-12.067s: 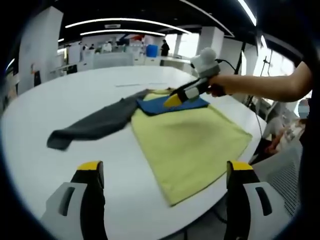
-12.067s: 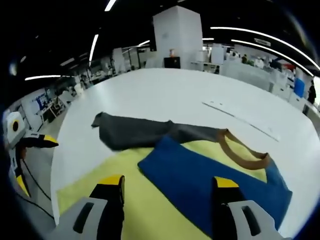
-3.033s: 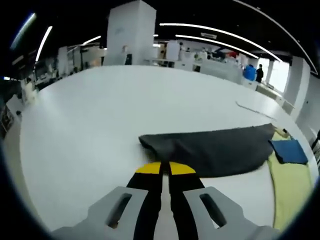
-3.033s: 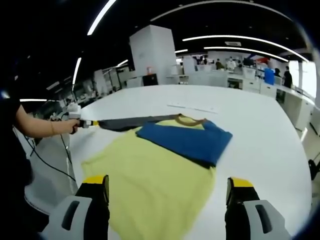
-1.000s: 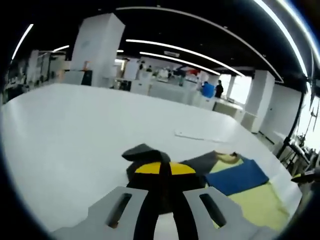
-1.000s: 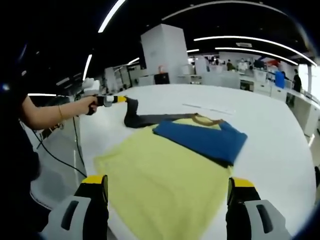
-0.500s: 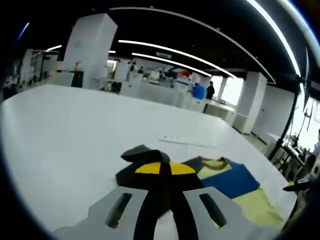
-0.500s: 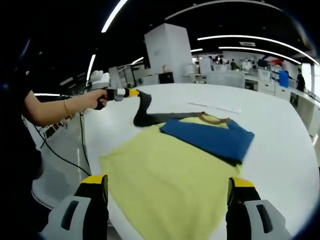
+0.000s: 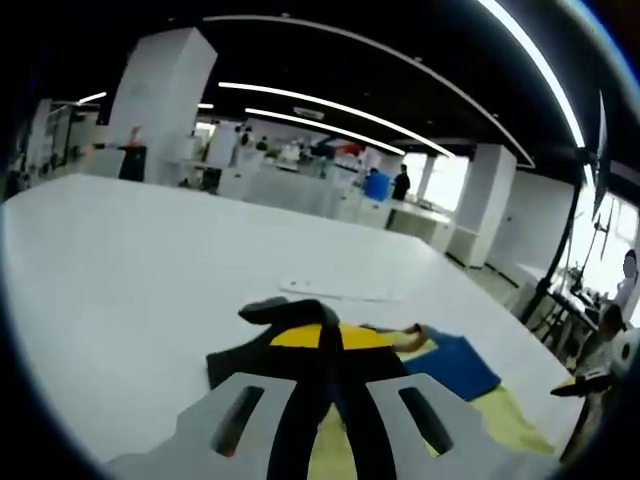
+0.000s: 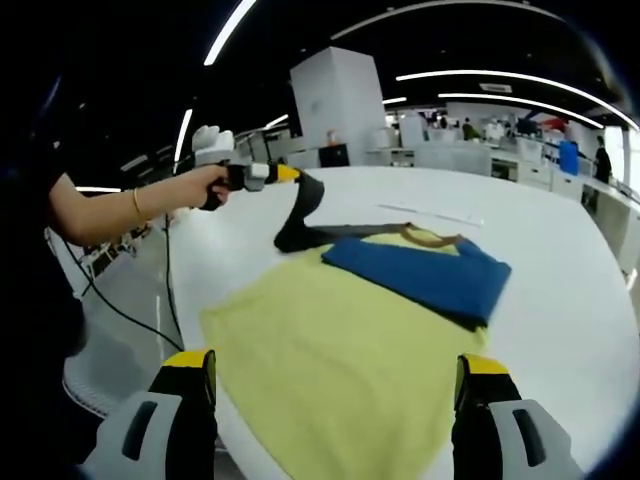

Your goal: Fold the garment on the visible template until the final outline fits inside the template.

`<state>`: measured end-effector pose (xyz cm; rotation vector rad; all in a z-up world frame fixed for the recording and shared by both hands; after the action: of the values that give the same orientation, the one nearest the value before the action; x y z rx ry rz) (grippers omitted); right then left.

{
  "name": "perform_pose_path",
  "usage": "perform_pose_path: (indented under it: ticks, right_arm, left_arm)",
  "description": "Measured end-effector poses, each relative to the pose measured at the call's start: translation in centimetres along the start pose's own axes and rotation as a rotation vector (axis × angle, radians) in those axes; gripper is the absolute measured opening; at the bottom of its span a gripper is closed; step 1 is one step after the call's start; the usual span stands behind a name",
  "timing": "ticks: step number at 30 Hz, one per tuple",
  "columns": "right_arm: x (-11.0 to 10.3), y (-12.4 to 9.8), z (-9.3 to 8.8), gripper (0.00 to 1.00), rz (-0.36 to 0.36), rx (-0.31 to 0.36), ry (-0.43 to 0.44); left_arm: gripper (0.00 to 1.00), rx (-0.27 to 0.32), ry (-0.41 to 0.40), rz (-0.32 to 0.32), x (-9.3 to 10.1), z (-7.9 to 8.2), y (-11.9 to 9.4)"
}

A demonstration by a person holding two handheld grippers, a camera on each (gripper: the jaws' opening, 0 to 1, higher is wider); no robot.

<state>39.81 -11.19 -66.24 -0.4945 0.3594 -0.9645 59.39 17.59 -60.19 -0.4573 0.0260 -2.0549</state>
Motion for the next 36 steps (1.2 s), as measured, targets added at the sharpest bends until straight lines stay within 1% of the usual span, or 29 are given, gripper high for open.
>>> perform_pose_path:
  ticks: [5, 10, 16, 19, 23, 27, 36]
  right_arm:
    - [0.0, -0.1, -0.1, 0.99, -0.002, 0.0, 0.004]
    - [0.4, -0.1, -0.4, 0.99, -0.01, -0.006, 0.01]
    - [1.0, -0.2, -0.4, 0.99, -0.026, -0.006, 0.011]
    - [1.1, -0.2, -0.4, 0.99, -0.031, -0.007, 0.016]
    - [1.2, -0.2, -0.6, 0.99, -0.035, -0.013, 0.017]
    - [1.2, -0.2, -0.8, 0.99, -0.039, -0.022, 0.023]
    - [1.8, -0.6, -1.2, 0.99, -0.063, -0.035, 0.036]
  left_arm:
    - [0.01, 0.008, 0.017, -0.039, 1.7, 0.4, 1.3]
    - [0.01, 0.014, 0.029, -0.062, 2.7, 0.7, 2.3]
    - [0.01, 0.012, 0.02, -0.104, 4.3, 0.8, 3.7]
    - [0.01, 0.016, 0.02, -0.127, 5.2, 1.1, 4.6]
    - [0.01, 0.046, 0.007, -0.18, 6.6, 1.5, 5.7]
    - [0.01, 0.041, 0.009, -0.205, 7.9, 1.3, 6.9]
    - [0.01, 0.001, 0.013, -0.258, 10.1, 0.0, 9.0]
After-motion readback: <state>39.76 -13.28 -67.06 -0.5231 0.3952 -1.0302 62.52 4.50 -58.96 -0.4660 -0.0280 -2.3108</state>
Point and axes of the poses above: the point that each gripper's makers call its tool centre point, and the gripper's own axes: y roughly forward along the fingers, x roughly to its right, z roughly out of its top, the point moved 4 cm from there along -y, roughly backward along the fingers, and after that the axes turned 12 degrees about -z, right-handed, at the moved point
